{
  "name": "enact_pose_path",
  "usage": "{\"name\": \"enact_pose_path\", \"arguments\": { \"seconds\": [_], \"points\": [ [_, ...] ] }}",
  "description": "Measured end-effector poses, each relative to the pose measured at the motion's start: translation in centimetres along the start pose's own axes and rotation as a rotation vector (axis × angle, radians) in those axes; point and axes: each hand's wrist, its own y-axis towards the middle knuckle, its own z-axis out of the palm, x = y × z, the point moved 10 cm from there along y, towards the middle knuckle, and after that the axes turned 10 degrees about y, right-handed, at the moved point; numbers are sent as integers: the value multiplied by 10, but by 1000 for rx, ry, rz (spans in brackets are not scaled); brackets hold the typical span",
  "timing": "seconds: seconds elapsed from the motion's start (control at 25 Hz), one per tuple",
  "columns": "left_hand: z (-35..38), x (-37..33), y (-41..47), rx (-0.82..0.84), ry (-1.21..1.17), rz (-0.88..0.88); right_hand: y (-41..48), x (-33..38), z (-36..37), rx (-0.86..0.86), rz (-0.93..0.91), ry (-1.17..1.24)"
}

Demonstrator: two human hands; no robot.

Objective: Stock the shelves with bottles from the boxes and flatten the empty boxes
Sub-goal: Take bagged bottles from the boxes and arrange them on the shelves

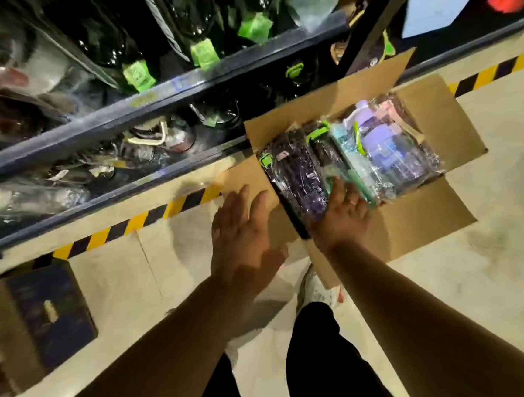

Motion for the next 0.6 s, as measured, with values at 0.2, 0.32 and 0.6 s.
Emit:
{"name": "enact_pose_path", "arguments": {
  "seconds": [0.2, 0.32, 0.6],
  "points": [
    [30, 18, 35, -3, 70, -99, 58, -14, 56, 168, 69, 50],
    [54, 25, 56, 56, 89, -144, 78, -29, 84, 209, 100, 1],
    [83, 8, 82, 156, -182, -267, 77, -39, 79, 313, 40, 243]
  ]
}}
